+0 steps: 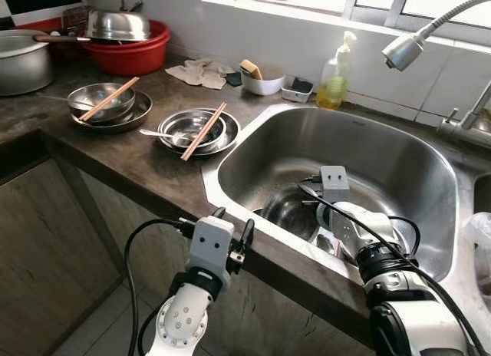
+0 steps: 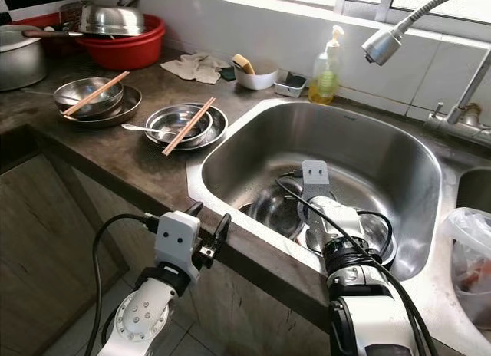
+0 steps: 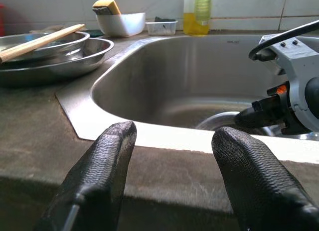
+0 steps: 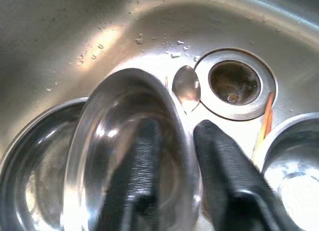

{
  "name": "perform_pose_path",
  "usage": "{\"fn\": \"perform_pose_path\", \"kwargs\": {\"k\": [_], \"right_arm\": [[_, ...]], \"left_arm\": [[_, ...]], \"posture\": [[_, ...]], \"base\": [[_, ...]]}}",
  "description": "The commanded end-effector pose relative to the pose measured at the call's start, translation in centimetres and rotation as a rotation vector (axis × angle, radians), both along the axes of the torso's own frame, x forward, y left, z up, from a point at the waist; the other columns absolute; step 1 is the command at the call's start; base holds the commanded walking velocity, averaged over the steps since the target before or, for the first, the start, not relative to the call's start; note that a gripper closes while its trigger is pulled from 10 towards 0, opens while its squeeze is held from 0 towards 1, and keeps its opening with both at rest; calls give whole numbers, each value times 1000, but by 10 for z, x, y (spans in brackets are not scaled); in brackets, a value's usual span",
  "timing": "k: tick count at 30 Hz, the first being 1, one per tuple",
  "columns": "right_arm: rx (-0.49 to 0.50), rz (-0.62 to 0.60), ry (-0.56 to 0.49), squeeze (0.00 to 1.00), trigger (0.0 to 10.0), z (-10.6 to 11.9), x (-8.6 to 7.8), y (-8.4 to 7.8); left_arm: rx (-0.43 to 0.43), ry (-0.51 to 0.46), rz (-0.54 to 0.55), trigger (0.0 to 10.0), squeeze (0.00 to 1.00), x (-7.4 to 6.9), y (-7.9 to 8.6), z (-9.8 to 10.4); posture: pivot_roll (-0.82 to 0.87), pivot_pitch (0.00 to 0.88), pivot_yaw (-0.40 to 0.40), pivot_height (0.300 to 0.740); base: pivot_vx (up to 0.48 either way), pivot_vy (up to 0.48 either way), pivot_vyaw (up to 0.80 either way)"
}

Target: Kitchen organization

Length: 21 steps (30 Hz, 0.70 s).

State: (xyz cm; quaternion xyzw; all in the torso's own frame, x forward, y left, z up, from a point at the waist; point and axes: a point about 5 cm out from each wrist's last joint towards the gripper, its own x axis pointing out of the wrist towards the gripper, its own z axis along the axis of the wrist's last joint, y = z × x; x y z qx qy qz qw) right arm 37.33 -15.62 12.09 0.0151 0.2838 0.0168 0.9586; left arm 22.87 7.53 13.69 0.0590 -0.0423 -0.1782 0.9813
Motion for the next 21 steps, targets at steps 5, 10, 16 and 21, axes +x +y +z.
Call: {"fn": "perform_pose_path", "kwargs": {"k": [5, 10, 16, 21], "right_arm": [[41, -8, -111, 1000, 10000, 15, 4, 2], [18, -27, -275, 0, 10000, 36, 3, 0], [16, -47, -491, 0, 10000, 63, -15, -3], [-45, -22, -689, 0, 10000, 90, -41, -2]], "left_arm": [[6, -2, 8, 10000, 0, -1, -1, 2], [9, -9, 9, 10000, 0, 3, 0, 4], [10, -16, 13, 10000, 0, 5, 1, 5], [5, -25, 18, 10000, 0, 8, 1, 7]], "posture": [[114, 76, -81, 740], [109, 67, -77, 740], [105, 61, -71, 740], [90, 54, -63, 740]], "base": [[0, 0, 0], [0, 0, 0], [0, 0, 0], [0, 0, 0]]}}
